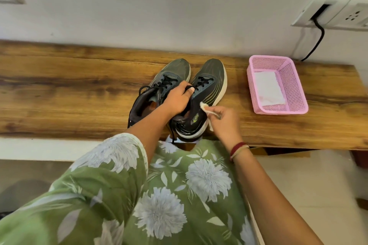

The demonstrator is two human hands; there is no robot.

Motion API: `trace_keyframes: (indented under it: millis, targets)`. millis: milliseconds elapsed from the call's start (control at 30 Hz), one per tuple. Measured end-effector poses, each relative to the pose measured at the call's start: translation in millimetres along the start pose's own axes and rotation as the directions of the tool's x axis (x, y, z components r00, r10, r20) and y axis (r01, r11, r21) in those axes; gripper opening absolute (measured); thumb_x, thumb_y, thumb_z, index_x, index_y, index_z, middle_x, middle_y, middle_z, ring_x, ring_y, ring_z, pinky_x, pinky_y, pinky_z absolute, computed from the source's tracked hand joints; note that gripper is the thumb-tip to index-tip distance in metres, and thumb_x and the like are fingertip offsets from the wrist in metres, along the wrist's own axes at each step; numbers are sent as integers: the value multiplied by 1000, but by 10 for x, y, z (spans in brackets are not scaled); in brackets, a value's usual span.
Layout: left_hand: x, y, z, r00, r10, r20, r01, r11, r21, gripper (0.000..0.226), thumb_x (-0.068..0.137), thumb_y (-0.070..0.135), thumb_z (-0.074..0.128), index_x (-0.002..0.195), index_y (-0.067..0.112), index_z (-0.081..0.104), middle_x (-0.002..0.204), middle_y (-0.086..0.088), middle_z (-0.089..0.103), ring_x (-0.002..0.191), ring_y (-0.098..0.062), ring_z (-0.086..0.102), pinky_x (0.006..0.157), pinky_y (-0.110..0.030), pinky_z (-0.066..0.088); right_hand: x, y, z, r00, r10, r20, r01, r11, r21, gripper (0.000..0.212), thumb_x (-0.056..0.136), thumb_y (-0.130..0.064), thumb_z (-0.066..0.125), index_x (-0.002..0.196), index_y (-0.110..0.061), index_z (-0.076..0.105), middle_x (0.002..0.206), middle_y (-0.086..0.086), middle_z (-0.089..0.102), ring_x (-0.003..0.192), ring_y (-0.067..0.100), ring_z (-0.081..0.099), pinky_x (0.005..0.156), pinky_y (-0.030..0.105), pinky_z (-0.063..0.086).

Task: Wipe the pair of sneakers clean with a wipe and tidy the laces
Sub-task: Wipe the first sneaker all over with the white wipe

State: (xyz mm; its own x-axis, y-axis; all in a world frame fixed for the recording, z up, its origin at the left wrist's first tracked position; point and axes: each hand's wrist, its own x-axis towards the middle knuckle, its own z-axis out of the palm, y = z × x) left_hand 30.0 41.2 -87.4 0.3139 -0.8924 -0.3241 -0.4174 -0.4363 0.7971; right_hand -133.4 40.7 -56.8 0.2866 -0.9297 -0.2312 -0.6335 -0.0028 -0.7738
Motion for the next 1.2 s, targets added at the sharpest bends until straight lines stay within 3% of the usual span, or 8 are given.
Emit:
trace_keyframes:
  millis: [233,333,467,700,833,900,1000,1200]
  targets:
    - [9,4,-45,1000,6,14,-6,1000,5,25,101,25,39,113,4,48,109,-18,58,103,-31,52,74,-29,32,-360,-104,96,981,-39,189,36,999,20,21,87,-8,60,98,-22,72,96,-5,64,88,17,59,81,28,51]
    - [6,9,-57,1000,4,21,-4,1000,-8,26,101,26,39,113,4,47,107,-19,57,101,-32,52,72,-29,31,-289,-65,16,998,40,44,-48,981,189,21,87,-8,60,96,-24,71,90,-6,67,76,12,58,67,25,51]
    - [-10,36,-77,999,-24,44,25,999,-31,25,102,26,38,111,4,46,95,-11,51,95,-28,51,69,-29,30,-200,-43,37,996,42,-80,-36,997,68,24,86,-5,59,102,-20,70,103,-2,62,88,12,55,87,32,49]
    - [13,27,-62,999,-41,24,42,998,-53,28,102,26,37,118,5,46,102,-8,51,93,-21,46,74,-28,31,-442,62,39,942,-146,303,182,979,-94,23,88,-10,59,102,-25,69,100,-12,59,83,2,55,78,21,52]
    - [40,-20,-27,1000,-10,3,10,999,-41,25,102,26,37,115,7,47,96,-7,50,89,-21,46,71,-28,29,-3,84,-122,990,0,-143,16,994,111,26,87,-3,57,99,-22,71,90,-9,64,69,9,53,54,9,42]
    - [43,-31,-31,1000,-5,-3,5,999,-44,25,102,25,37,116,7,47,97,-6,50,90,-20,45,72,-27,28,194,66,-128,977,-38,-208,33,999,-30,26,88,-4,56,105,-17,70,96,-6,62,81,11,56,68,14,43]
    - [47,-35,-24,1000,10,-16,-11,998,-54,24,102,24,38,115,6,48,98,-5,50,92,-19,45,73,-26,28,133,112,38,978,-200,-51,184,957,-226,26,88,-5,54,109,-13,68,98,-1,55,91,18,54,81,27,45]
    - [44,-46,3,998,44,-34,-46,997,-54,22,101,23,39,111,5,48,90,-3,50,88,-20,46,71,-28,29,18,181,-63,829,-533,171,536,668,-517,26,85,-9,52,104,-11,70,87,7,58,77,24,52,60,37,48]
